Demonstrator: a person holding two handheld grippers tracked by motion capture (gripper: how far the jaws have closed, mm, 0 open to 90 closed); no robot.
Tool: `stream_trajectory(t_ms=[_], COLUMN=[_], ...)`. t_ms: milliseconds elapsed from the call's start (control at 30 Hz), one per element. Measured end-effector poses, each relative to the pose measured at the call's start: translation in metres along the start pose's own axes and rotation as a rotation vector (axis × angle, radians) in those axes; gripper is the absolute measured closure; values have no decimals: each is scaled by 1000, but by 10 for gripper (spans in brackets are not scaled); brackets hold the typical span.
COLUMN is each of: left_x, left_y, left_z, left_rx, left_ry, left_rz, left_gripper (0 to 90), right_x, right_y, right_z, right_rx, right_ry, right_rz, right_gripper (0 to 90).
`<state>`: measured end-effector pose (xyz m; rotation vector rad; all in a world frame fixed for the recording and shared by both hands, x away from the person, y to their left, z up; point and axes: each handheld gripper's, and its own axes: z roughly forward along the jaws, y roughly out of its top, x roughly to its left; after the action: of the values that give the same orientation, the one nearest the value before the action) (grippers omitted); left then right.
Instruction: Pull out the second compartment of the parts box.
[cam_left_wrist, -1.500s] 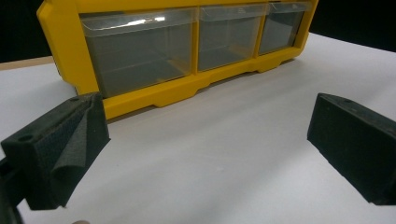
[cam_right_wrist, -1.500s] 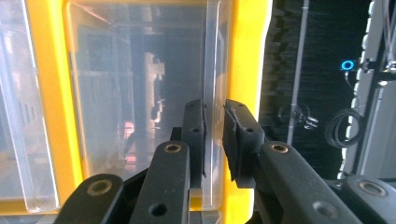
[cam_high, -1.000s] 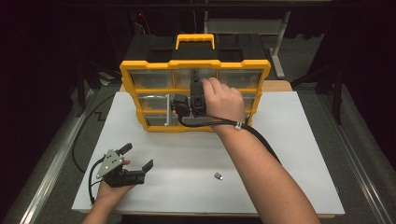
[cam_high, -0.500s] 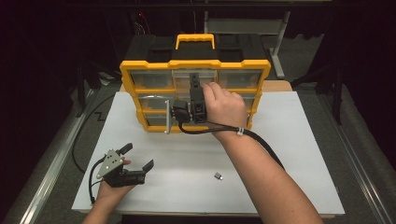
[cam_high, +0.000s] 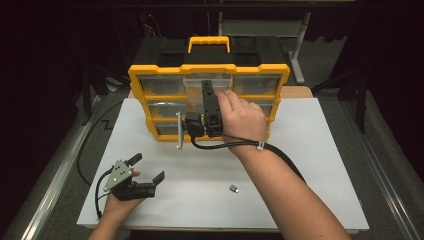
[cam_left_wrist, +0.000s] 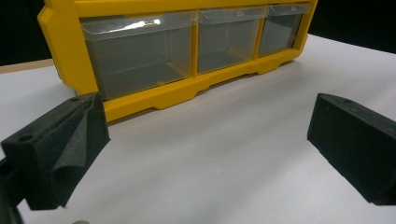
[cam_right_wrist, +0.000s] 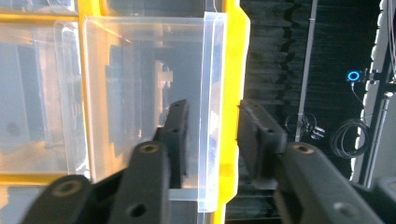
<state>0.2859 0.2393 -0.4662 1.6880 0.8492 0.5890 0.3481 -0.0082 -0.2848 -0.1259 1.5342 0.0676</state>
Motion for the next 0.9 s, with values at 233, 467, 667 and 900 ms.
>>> stream_trajectory(t_ms=[233, 467, 667, 900], left_x=[0, 1, 0, 1], left_y=[0, 0, 0, 0], left_z=[0, 0, 0, 0], left_rx=[-2, 2, 1, -1], left_ry=[0, -3, -5, -3], left_rz=[-3, -1, 1, 0], left_gripper=[2, 2, 2, 2], right_x=[-8, -15, -14, -14], right_y=[1, 1, -2, -4], right_z=[-1, 4, 11, 14], right_rx=[-5, -17, 38, 67], right_ry=[18, 19, 73, 98], right_rz=[11, 72, 70, 53], right_gripper=[516, 390, 446, 599])
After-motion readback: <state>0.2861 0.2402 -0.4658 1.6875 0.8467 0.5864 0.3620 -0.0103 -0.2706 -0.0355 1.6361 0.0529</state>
